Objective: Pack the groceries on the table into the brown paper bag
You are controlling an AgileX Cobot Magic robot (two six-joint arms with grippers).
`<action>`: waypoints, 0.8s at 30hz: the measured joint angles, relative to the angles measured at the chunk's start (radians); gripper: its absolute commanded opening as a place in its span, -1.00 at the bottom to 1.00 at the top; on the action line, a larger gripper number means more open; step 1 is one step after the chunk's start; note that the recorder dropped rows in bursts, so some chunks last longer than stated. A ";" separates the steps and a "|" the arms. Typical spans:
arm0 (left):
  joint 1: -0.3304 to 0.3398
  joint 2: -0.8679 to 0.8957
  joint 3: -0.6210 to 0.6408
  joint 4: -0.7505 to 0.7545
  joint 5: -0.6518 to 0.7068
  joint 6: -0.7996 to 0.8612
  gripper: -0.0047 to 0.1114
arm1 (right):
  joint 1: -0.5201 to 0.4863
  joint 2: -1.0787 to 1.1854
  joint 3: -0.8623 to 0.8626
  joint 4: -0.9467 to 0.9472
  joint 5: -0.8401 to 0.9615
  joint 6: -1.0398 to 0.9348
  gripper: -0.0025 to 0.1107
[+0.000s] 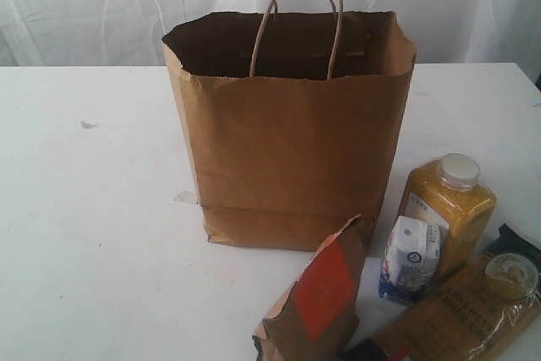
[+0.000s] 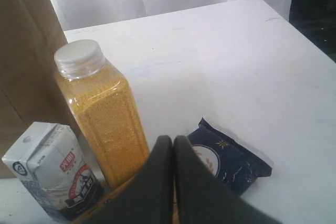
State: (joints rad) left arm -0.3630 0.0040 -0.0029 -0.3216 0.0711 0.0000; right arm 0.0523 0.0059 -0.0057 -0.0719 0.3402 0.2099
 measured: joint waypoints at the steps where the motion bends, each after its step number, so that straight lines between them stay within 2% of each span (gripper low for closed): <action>1: 0.000 0.000 0.000 0.000 0.000 0.000 -0.92 | 0.000 0.000 0.000 0.000 0.000 0.000 -0.96; 10: 0.000 0.000 0.000 0.000 0.000 0.000 -0.92 | 0.000 0.000 0.001 0.037 -0.045 -0.001 -0.96; 15: 0.000 0.000 0.000 0.000 0.000 0.000 -0.92 | 0.000 0.000 0.005 0.223 -0.241 0.202 -0.96; 24: 0.000 0.000 0.000 0.000 0.000 0.000 -0.92 | 0.000 0.000 0.005 0.254 -0.600 0.315 -0.96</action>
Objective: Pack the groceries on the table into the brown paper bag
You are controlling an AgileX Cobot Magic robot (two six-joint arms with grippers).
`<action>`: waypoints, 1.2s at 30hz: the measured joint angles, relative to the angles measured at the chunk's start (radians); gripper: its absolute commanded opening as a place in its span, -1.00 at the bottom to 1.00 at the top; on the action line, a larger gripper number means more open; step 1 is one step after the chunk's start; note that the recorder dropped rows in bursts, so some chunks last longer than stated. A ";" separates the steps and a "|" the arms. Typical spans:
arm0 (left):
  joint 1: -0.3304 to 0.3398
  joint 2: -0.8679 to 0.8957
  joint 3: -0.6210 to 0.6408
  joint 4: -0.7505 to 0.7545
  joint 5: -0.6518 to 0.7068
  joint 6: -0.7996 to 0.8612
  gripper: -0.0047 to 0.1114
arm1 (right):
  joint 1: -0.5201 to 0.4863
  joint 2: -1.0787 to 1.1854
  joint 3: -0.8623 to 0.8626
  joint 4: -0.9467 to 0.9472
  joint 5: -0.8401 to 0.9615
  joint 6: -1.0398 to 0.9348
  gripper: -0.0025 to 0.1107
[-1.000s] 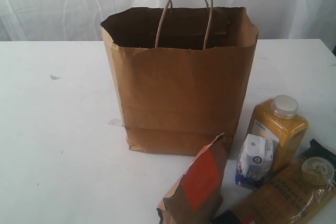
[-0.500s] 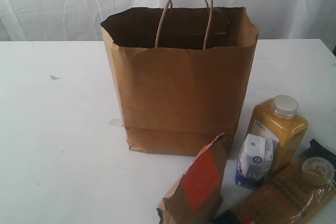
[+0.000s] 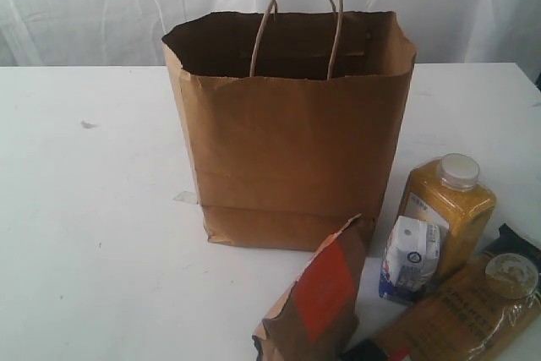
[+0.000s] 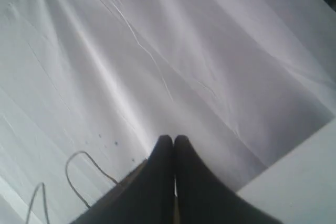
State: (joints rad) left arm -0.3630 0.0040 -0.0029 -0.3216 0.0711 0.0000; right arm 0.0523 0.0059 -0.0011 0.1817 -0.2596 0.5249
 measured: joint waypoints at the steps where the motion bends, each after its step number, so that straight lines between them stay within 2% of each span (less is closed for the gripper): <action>1: 0.000 0.000 0.000 0.000 0.000 0.000 -0.92 | 0.000 0.000 0.000 -0.003 -0.014 0.016 -0.96; 3: 0.000 0.000 0.000 0.000 0.000 0.000 -0.92 | 0.000 0.000 -0.023 -0.073 0.034 0.044 -0.96; 6: 0.000 0.000 0.000 0.000 0.000 0.000 -0.92 | 0.016 0.000 -0.140 -0.245 0.221 0.070 -0.96; 9: 0.000 0.000 0.000 0.000 0.000 0.000 -0.92 | 0.051 0.048 -0.296 -0.319 0.420 -0.033 -0.96; 12: 0.000 0.000 0.000 0.000 0.000 0.000 -0.92 | 0.090 0.146 -0.439 -0.275 0.617 -0.267 -0.96; 17: 0.000 0.000 0.000 0.000 0.000 0.000 -0.92 | 0.126 0.378 -0.630 -0.069 0.943 -0.654 -0.96; 19: 0.000 0.000 0.000 0.000 0.000 0.000 -0.92 | 0.130 0.475 -0.680 -0.005 1.017 -0.766 -0.94; 21: 0.000 0.000 0.000 0.000 0.000 0.000 -0.92 | 0.131 0.590 -0.724 -0.009 1.057 -0.835 -0.72; 22: 0.000 0.000 0.000 0.000 0.000 0.000 -0.92 | 0.134 0.627 -0.732 -0.014 1.061 -0.843 -0.36; 23: 0.000 0.000 0.000 0.000 0.000 0.000 -0.92 | 0.135 0.695 -0.746 -0.021 1.073 -0.852 -0.12; 24: 0.000 0.000 0.000 0.000 0.000 0.000 -0.92 | 0.136 0.720 -0.748 -0.021 1.073 -0.855 0.35; 25: 0.000 0.000 0.000 0.000 0.000 0.000 -0.92 | 0.137 0.779 -0.750 -0.023 1.071 -0.868 0.47; 26: 0.000 0.000 0.000 0.000 0.000 0.000 -0.92 | 0.137 0.801 -0.752 -0.023 1.068 -0.872 0.54; 31: 0.000 0.000 0.000 0.000 0.000 0.000 -0.92 | 0.137 1.005 -0.755 -0.025 0.962 -0.881 0.52; 36: 0.000 0.000 0.000 0.000 0.000 0.000 -0.92 | 0.137 1.171 -0.783 -0.023 0.941 -0.910 0.52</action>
State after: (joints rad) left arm -0.3630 0.0040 -0.0029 -0.3216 0.0711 0.0000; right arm 0.1894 1.1766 -0.7842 0.1586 0.6818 -0.3852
